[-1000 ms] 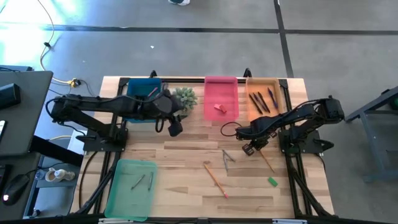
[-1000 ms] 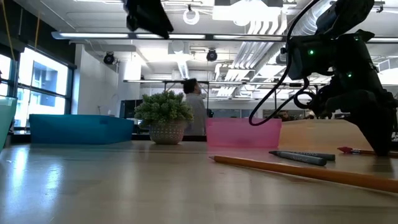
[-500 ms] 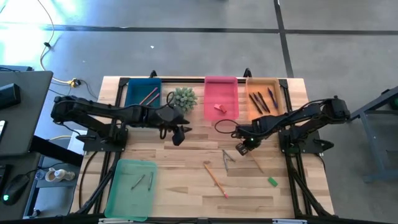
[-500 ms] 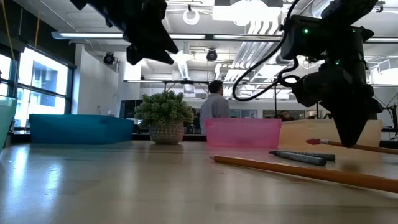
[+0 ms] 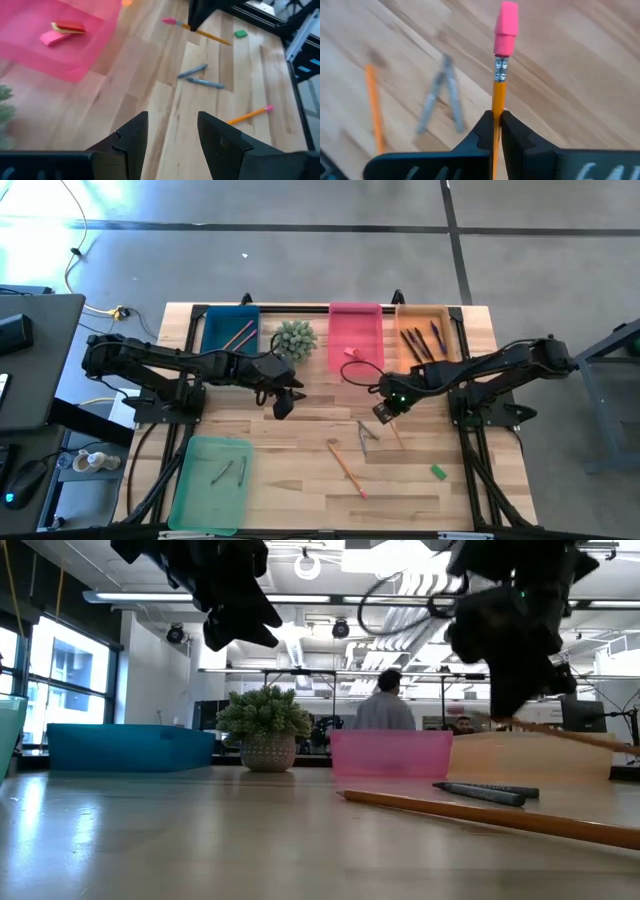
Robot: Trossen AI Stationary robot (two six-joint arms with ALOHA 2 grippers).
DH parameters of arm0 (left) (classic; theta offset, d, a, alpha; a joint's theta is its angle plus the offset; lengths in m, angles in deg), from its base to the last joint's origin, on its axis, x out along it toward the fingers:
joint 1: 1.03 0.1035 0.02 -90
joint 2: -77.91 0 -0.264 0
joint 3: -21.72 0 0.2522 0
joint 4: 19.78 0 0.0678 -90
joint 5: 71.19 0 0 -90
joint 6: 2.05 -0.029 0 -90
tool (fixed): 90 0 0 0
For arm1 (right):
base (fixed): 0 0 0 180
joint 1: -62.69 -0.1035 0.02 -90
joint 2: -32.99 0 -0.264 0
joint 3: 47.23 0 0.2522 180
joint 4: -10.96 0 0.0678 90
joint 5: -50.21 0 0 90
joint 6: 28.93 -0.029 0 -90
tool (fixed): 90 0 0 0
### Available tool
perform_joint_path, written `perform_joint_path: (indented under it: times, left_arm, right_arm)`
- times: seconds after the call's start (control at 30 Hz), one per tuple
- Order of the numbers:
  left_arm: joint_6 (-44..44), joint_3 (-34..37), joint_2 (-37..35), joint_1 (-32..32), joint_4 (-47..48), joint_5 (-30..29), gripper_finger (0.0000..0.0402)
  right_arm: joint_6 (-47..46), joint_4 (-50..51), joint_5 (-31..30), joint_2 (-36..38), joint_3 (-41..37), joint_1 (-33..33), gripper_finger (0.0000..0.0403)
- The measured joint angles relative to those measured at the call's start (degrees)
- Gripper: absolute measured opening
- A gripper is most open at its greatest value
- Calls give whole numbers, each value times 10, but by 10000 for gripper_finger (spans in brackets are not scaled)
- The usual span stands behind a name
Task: Sort crayons/erasers/pens/pencils in bins
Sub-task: Put the orange pencil into the blue bin
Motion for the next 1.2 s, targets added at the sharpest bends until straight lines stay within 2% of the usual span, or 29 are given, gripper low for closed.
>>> perform_joint_path:
  times: [0.13,0.43,0.67,0.87,1.2]
  left_arm:
    - [0,1,16,1,-24,32,158]
    - [27,0,75,1,-161,95,158]
    - [61,0,109,3,-257,100,158]
    - [81,0,119,5,-336,93,158]
    - [92,0,119,19,-415,87,158]
  right_arm:
    - [2,1,-29,11,31,-11,0]
    - [43,3,-93,11,92,-35,0]
    - [108,-3,-138,11,140,-50,0]
    - [176,-51,-165,11,170,-58,0]
    - [286,-155,-167,11,173,-57,0]
